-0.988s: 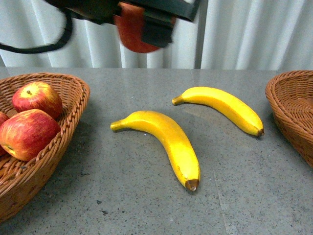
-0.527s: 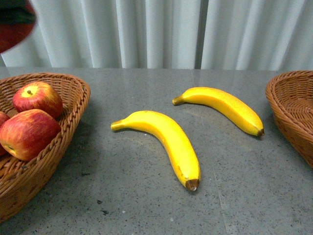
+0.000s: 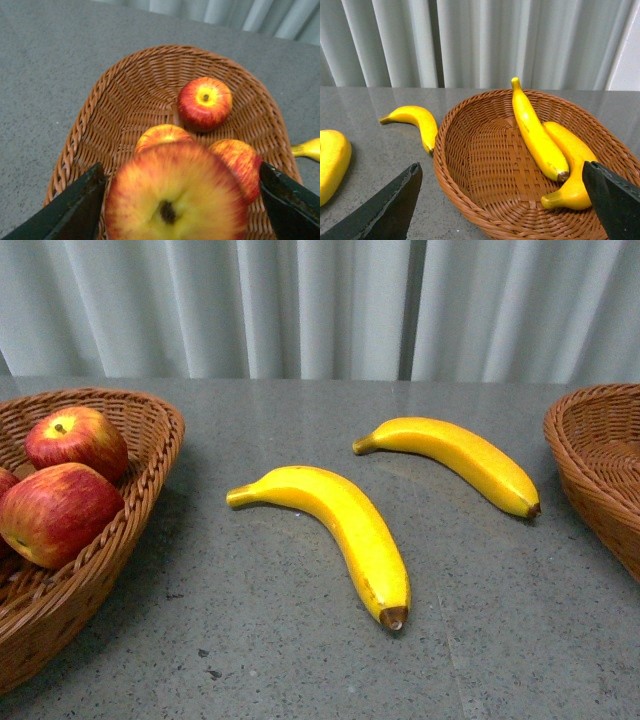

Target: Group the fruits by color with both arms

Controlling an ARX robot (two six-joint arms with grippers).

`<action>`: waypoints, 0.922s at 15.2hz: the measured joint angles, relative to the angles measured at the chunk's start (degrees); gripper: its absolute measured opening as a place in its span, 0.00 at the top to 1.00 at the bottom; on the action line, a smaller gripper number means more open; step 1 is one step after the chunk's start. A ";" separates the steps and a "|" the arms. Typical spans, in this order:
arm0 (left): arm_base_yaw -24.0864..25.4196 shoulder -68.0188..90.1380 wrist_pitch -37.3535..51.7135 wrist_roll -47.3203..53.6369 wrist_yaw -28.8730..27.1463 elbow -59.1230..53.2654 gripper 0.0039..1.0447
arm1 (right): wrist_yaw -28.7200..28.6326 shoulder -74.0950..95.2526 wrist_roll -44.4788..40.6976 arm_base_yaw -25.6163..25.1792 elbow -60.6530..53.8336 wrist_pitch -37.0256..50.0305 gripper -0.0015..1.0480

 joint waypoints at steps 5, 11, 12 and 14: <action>-1.66 0.28 -0.79 0.13 0.35 1.49 0.06 | 0.00 -0.02 0.00 0.00 0.00 0.04 0.06; -11.80 -12.83 0.81 5.99 -5.66 7.58 0.06 | 0.00 -0.02 0.00 0.00 0.00 0.04 0.06; -14.23 -14.97 1.01 6.97 -7.72 7.58 0.06 | 0.00 -0.02 0.00 0.00 0.00 0.04 0.06; -13.92 -21.22 -3.17 8.00 -6.43 5.66 0.21 | 0.00 -0.02 0.00 0.00 0.00 0.07 0.06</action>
